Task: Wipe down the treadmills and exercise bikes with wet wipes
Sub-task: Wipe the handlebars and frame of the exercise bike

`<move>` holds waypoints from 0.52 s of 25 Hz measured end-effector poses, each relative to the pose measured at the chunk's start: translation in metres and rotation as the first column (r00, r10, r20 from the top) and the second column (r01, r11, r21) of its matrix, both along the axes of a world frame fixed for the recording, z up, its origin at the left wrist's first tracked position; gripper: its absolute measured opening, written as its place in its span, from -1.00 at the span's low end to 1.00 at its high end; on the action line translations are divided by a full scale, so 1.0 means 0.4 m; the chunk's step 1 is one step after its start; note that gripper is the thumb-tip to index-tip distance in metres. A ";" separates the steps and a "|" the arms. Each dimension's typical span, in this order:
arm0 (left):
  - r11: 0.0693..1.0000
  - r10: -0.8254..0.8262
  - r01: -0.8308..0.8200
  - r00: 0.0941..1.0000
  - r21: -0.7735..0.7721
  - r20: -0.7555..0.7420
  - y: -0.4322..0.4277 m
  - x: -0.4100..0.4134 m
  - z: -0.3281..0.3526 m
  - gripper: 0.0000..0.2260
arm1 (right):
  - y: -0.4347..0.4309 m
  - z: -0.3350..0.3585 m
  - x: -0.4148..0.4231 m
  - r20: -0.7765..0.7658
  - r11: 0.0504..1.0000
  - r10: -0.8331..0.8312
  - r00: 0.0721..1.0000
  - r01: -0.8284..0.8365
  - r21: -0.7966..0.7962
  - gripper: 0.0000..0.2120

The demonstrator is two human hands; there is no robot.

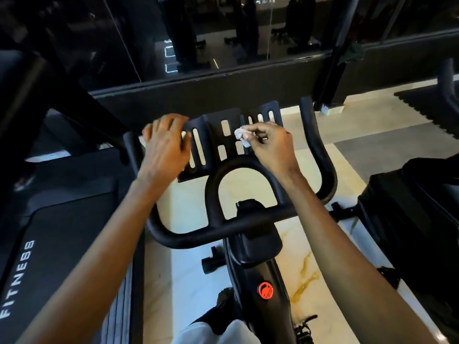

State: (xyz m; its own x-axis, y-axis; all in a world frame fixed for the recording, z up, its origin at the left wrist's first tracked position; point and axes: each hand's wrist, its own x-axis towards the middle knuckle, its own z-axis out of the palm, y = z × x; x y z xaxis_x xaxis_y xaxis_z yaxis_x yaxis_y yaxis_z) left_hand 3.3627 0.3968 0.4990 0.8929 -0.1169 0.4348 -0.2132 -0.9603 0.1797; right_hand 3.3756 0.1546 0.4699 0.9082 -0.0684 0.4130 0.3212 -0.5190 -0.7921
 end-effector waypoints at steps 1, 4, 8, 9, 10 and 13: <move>0.999 0.037 -0.037 0.999 0.012 -0.010 0.047 0.019 0.008 -0.67 | 0.031 0.002 -0.003 0.009 1.000 0.005 1.000 -0.005 -0.009 -0.82; 0.999 0.038 -0.033 0.988 0.038 -0.150 0.150 0.070 0.027 -0.65 | 0.099 0.016 -0.010 0.013 0.999 0.026 1.000 -0.026 -0.028 -0.81; 0.991 -0.121 0.090 0.915 -0.099 -0.385 0.207 0.114 0.073 -0.67 | 0.198 0.012 -0.024 -0.026 0.990 0.072 0.997 -0.074 -0.124 -0.81; 0.987 -0.143 0.100 0.896 -0.122 -0.420 0.218 0.127 0.084 -0.68 | 0.232 -0.001 -0.028 -0.047 0.973 0.097 0.994 -0.104 -0.205 -0.81; 0.984 -0.164 0.111 0.881 -0.142 -0.444 0.229 0.139 0.093 -0.68 | 0.263 -0.013 -0.032 -0.088 0.947 0.124 0.988 -0.144 -0.288 -0.81; 0.964 -0.244 0.157 0.845 -0.215 -0.476 0.261 0.175 0.093 -0.71 | 0.322 -0.040 -0.022 -0.240 0.853 0.106 0.965 -0.212 -0.477 -0.87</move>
State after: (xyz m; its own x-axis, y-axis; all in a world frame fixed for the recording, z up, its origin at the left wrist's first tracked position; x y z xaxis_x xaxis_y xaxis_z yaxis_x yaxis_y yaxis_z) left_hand 3.4327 0.5011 0.5361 0.9583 -0.2843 -0.0295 -0.2392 -0.8543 0.4615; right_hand 3.3666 0.2835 0.4541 0.9545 0.2492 0.1640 0.2982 -0.8137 -0.4990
